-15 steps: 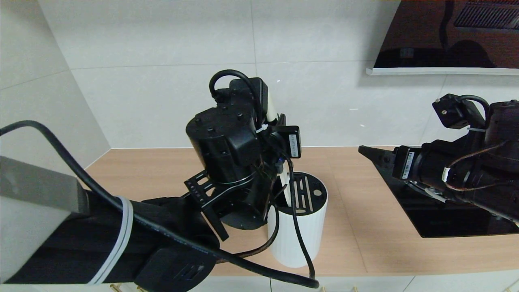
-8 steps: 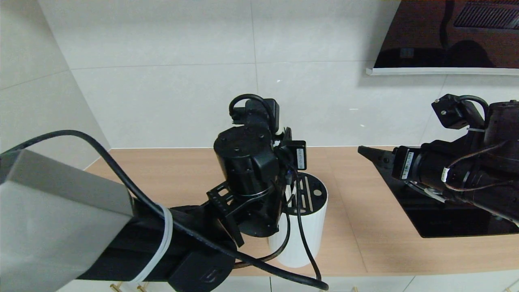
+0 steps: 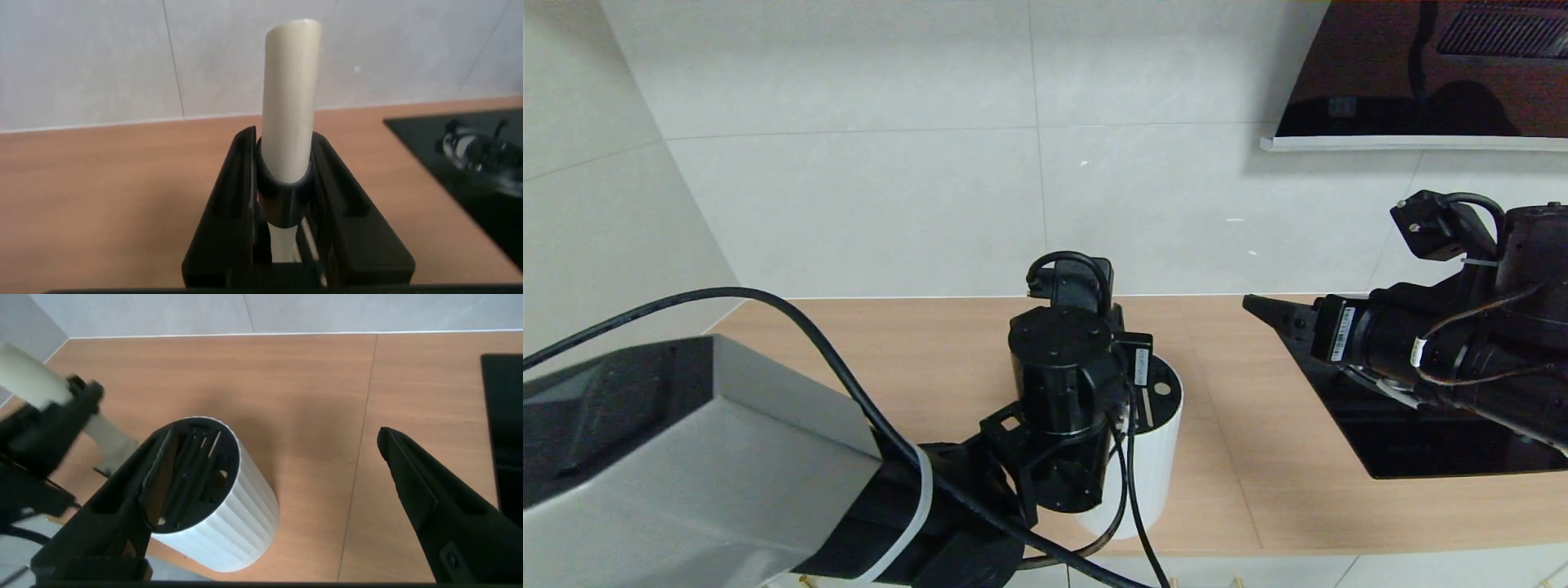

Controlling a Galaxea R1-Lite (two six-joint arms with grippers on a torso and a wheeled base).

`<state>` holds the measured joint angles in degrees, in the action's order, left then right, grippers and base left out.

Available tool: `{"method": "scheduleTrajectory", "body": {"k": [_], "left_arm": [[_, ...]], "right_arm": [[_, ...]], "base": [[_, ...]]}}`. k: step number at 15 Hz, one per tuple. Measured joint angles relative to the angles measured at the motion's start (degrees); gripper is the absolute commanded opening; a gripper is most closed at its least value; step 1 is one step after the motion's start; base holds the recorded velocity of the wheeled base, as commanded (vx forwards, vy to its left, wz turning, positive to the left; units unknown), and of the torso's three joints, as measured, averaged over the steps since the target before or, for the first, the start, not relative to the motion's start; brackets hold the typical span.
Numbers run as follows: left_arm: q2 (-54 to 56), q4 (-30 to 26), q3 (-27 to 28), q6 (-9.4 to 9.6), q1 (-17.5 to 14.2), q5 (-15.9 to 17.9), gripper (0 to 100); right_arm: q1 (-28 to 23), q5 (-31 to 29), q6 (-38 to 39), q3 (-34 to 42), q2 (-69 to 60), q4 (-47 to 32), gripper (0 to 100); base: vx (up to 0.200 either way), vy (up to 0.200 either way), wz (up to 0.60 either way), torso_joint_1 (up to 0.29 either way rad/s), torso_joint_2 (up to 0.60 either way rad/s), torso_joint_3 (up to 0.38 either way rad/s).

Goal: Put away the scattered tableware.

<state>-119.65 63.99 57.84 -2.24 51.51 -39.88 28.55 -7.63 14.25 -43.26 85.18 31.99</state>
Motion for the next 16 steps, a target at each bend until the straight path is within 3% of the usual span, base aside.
{"method": "scheduleTrajectory", "body": {"k": [12, 13, 16], "left_arm": [[-2.97, 0.61, -3.0, -0.11, 1.66, 0.17, 0], [-2.97, 0.71, -3.0, -0.11, 1.66, 0.13, 100], [-2.89, 0.82, -3.0, -0.11, 1.66, 0.11, 100]], "right_arm": [[0.02, -0.02, -0.02, 0.02, 0.07, -0.02, 100], [0.06, 0.0, -0.02, 0.02, 0.07, -0.02, 100], [0.11, -0.02, -0.02, 0.1, 0.07, -0.02, 100]], "base": [[0.0, 0.0, 0.0, 0.0, 0.0, 0.0], [0.0, 0.0, 0.0, 0.0, 0.0, 0.0], [0.0, 0.0, 0.0, 0.0, 0.0, 0.0]]}}
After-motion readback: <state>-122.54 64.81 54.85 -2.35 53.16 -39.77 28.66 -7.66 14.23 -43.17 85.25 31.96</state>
